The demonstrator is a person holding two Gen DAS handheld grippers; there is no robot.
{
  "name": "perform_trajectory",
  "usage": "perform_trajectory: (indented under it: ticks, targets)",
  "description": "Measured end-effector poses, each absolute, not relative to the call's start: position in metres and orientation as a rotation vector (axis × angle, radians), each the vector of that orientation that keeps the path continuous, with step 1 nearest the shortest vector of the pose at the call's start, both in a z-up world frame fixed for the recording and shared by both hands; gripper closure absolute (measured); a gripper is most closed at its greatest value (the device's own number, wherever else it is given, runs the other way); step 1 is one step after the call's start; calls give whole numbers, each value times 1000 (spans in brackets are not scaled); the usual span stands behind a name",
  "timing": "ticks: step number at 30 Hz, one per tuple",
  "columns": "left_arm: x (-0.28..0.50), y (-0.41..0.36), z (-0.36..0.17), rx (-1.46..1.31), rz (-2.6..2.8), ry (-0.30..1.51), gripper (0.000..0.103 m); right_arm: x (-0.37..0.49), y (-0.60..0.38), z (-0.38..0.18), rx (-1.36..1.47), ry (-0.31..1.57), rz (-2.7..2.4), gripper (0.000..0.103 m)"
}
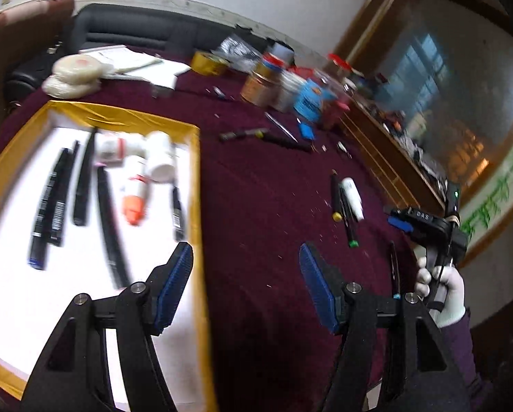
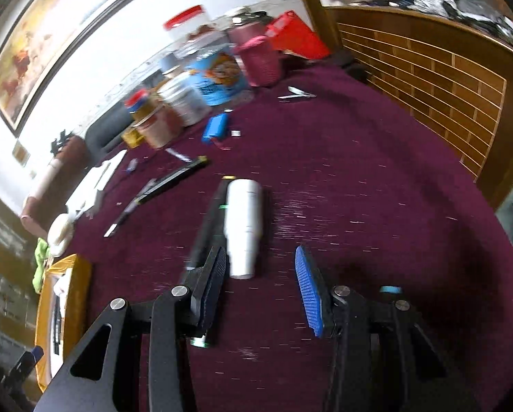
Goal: Organize rigid objects
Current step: 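Close the right tool around the white spray bottle while the left tool returns to the pile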
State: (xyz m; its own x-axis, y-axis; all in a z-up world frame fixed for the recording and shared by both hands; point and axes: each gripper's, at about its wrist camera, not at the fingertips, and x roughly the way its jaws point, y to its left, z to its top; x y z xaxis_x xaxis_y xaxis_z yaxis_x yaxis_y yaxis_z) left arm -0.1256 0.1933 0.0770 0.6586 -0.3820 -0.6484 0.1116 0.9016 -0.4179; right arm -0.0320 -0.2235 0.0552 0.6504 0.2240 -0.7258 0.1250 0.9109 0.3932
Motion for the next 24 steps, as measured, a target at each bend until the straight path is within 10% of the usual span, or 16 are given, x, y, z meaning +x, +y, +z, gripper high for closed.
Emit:
perform_trajectory:
  ticks: [24]
  targets:
    - [-105, 110, 78, -188, -350, 851, 40, 21, -226, 14, 411, 932, 22, 77]
